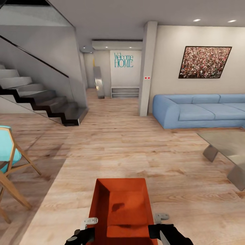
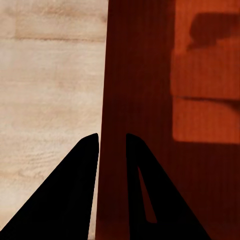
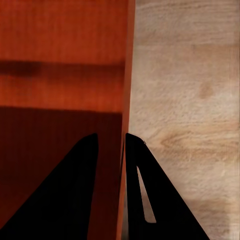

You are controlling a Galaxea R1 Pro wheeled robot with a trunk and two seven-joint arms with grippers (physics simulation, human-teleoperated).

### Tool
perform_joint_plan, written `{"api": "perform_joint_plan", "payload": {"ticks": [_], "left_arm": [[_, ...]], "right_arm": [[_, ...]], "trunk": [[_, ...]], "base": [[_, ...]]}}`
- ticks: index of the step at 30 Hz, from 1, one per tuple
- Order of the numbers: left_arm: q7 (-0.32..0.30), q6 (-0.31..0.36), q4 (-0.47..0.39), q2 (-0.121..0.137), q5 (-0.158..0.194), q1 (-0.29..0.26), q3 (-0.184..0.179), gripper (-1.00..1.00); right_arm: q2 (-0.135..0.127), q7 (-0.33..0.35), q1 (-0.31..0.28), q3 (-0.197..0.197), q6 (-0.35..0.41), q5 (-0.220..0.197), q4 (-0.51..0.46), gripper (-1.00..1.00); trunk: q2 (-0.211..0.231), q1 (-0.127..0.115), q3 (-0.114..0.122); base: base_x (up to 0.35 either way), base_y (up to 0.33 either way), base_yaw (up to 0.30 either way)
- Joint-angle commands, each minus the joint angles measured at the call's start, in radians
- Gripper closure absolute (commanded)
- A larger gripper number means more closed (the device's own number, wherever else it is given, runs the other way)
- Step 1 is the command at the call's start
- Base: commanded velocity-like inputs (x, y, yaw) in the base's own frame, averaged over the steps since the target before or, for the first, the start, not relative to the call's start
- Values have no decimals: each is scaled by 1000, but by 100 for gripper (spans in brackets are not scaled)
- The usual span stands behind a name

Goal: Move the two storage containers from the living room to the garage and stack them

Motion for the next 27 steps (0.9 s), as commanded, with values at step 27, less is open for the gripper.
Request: {"api": "perform_joint_plan", "payload": {"ticks": [27], "left_arm": [[-21, 3, 5, 1, -6, -1, -1, 100]], "right_arm": [[-34, 12, -1, 26, 2, -15, -5, 100]], "trunk": [[0, 0, -2]], "base": [[244, 14, 21]]}}
